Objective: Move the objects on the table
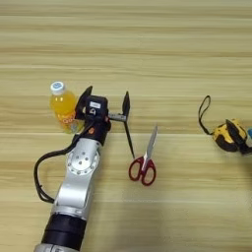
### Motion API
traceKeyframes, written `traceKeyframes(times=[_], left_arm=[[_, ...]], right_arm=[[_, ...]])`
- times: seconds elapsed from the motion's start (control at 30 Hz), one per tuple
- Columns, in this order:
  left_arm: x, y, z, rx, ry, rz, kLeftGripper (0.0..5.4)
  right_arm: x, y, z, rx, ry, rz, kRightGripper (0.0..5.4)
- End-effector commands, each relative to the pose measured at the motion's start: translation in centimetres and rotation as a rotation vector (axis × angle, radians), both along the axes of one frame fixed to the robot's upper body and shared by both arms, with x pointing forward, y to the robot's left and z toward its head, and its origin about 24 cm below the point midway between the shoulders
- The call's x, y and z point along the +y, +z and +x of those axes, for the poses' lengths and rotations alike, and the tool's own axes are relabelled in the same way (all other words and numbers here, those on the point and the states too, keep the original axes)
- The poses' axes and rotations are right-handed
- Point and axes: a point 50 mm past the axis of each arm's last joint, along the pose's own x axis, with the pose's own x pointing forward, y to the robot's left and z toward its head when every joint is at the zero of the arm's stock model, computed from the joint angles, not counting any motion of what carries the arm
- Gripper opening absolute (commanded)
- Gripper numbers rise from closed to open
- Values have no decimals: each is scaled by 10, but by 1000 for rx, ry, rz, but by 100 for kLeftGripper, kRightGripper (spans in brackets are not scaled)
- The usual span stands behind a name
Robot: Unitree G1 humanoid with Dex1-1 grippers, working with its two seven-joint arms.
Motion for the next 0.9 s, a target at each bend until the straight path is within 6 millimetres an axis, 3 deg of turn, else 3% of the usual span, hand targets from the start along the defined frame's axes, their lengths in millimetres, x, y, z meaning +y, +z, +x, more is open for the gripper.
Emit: traceKeyframes(times=[0.03,0.6,0.9], left_arm=[[-1,0,0,4,4,10,540],[-1,1,0,1,10,7,540],[-3,2,0,0,11,2,540]], right_arm=[[18,-1,-5,-6,90,3,538],[103,-30,-24,88,396,74,538],[122,-45,-29,148,491,123,538]])
